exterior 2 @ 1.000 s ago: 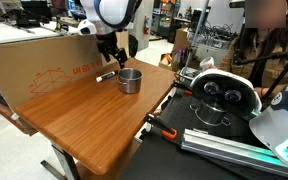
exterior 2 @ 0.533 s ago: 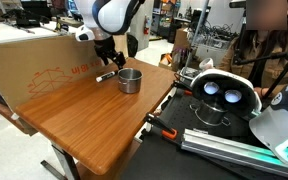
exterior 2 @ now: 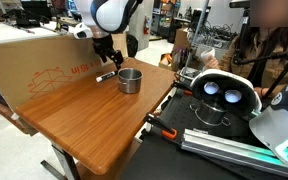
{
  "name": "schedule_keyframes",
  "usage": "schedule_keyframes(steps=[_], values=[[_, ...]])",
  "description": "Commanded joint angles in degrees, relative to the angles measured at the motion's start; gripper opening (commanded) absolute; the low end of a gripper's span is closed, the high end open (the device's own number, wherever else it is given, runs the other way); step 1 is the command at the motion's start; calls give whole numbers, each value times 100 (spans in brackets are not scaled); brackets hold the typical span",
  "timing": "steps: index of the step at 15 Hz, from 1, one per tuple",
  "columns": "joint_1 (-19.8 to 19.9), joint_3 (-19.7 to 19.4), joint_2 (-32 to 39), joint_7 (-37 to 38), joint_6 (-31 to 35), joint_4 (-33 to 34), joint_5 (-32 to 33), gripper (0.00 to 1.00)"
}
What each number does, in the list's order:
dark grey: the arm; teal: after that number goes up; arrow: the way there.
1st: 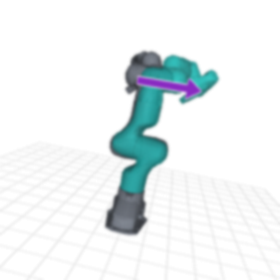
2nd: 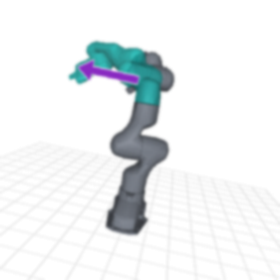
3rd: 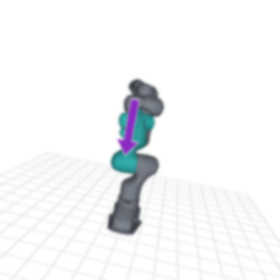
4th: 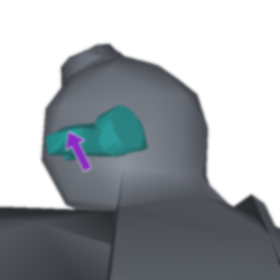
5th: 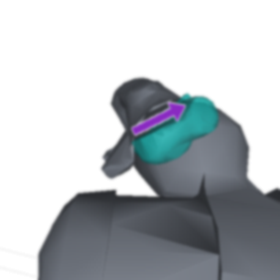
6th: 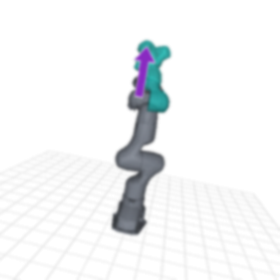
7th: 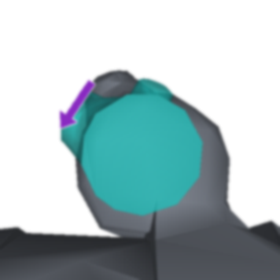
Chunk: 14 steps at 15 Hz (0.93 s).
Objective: Pick up the black marker and place it inside the silver pot
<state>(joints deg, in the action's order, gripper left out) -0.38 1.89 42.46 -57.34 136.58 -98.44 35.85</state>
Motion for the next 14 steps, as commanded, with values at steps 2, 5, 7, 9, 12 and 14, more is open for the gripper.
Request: schedule_keyframes(steps=[2, 5, 7, 9, 12, 14], values=[[-67, -85, -353, 362, 288, -255, 71, 100], [-69, -85, -698, 554, 334, -540, 72, 100], [-37, -48, -899, 540, 302, -753, 63, 100], [-46, -54, -1006, 551, 237, -929, 80, 100], [-52, -61, -1017, 548, 230, -1143, 123, 100], [-82, -64, -959, 549, 168, -1204, 151, 100]])
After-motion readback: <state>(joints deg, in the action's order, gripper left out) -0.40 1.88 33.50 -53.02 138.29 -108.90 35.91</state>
